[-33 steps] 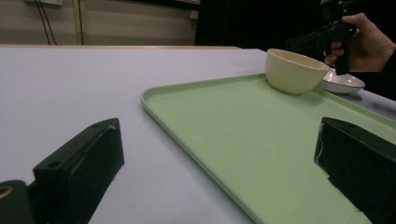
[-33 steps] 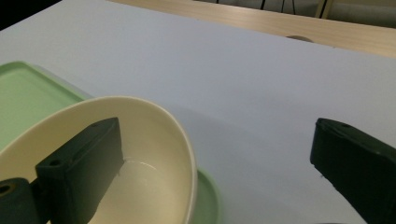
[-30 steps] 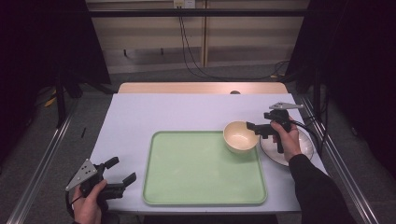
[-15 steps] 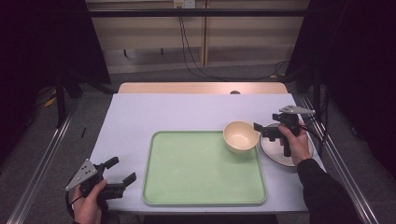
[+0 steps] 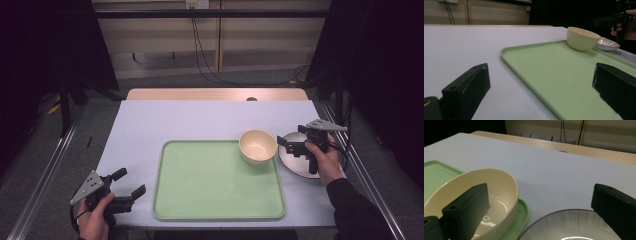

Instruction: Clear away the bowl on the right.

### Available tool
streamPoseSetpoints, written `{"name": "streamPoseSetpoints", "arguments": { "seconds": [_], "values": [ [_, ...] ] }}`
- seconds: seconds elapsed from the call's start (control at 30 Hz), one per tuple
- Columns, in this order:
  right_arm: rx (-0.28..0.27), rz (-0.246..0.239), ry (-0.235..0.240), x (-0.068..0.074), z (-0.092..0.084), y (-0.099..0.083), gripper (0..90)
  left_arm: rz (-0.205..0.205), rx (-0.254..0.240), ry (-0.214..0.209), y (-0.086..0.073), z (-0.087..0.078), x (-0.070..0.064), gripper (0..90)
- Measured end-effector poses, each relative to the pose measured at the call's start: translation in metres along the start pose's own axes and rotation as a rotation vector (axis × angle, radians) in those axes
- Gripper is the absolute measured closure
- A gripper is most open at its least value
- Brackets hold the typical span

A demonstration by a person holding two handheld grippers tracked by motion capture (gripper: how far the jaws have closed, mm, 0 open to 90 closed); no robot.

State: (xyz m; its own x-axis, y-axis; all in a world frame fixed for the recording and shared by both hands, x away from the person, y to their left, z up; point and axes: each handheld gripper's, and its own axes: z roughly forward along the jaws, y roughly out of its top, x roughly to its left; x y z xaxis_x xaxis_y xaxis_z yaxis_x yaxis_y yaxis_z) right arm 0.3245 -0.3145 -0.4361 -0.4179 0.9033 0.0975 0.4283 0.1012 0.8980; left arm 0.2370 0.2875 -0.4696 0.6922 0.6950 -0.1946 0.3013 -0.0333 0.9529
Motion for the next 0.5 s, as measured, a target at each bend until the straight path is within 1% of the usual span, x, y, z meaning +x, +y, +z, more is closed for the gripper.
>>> {"name": "streamPoseSetpoints", "arguments": {
  "seconds": [0.03, 0.07, 0.1, 0.13, 0.17, 0.23, 0.3, 0.33, 0.43, 0.47, 0.5],
  "values": [
    [-0.005, -0.002, 0.001, 0.0, -0.001, -0.001, 1.2, -0.009, -0.007, 0.001, 0.0, 0.0, -0.001, 1.5],
    [-0.01, -0.001, -0.003, 0.0, -0.003, -0.001, 1.3, 0.007, 0.006, 0.001, 0.0, 0.0, 0.001, 1.4],
    [-0.01, -0.001, 0.0, 0.0, -0.007, -0.003, 1.3, -0.009, -0.007, 0.001, 0.0, 0.0, -0.001, 1.4],
    [-0.01, -0.001, 0.0, 0.0, -0.007, -0.003, 1.3, -0.008, -0.006, 0.001, 0.0, 0.0, -0.001, 1.4],
    [-0.016, 0.004, -0.004, 0.0, -0.011, -0.005, 1.3, 0.006, 0.005, 0.002, 0.0, 0.0, 0.001, 1.4],
    [-0.016, 0.001, 0.002, 0.0, -0.013, -0.005, 1.2, 0.003, 0.003, 0.002, 0.0, 0.0, 0.0, 1.4],
    [-0.021, -0.006, -0.006, -0.001, -0.016, -0.007, 1.2, 0.002, 0.002, 0.001, 0.0, 0.0, 0.0, 1.4],
    [-0.023, 0.002, -0.009, 0.0, -0.018, -0.008, 1.3, 0.002, 0.002, 0.002, 0.0, 0.0, 0.0, 1.4],
    [-0.024, 0.001, -0.008, 0.0, -0.022, -0.011, 1.4, 0.002, 0.002, 0.002, 0.0, 0.0, 0.0, 1.4],
    [-0.029, -0.001, -0.008, 0.0, -0.024, -0.012, 1.4, 0.002, 0.002, 0.002, 0.0, 0.0, 0.0, 1.4],
    [-0.029, 0.008, -0.008, 0.0, -0.026, -0.013, 1.4, -0.009, -0.006, -0.001, 0.0, 0.001, -0.001, 1.4]
  ]
}}
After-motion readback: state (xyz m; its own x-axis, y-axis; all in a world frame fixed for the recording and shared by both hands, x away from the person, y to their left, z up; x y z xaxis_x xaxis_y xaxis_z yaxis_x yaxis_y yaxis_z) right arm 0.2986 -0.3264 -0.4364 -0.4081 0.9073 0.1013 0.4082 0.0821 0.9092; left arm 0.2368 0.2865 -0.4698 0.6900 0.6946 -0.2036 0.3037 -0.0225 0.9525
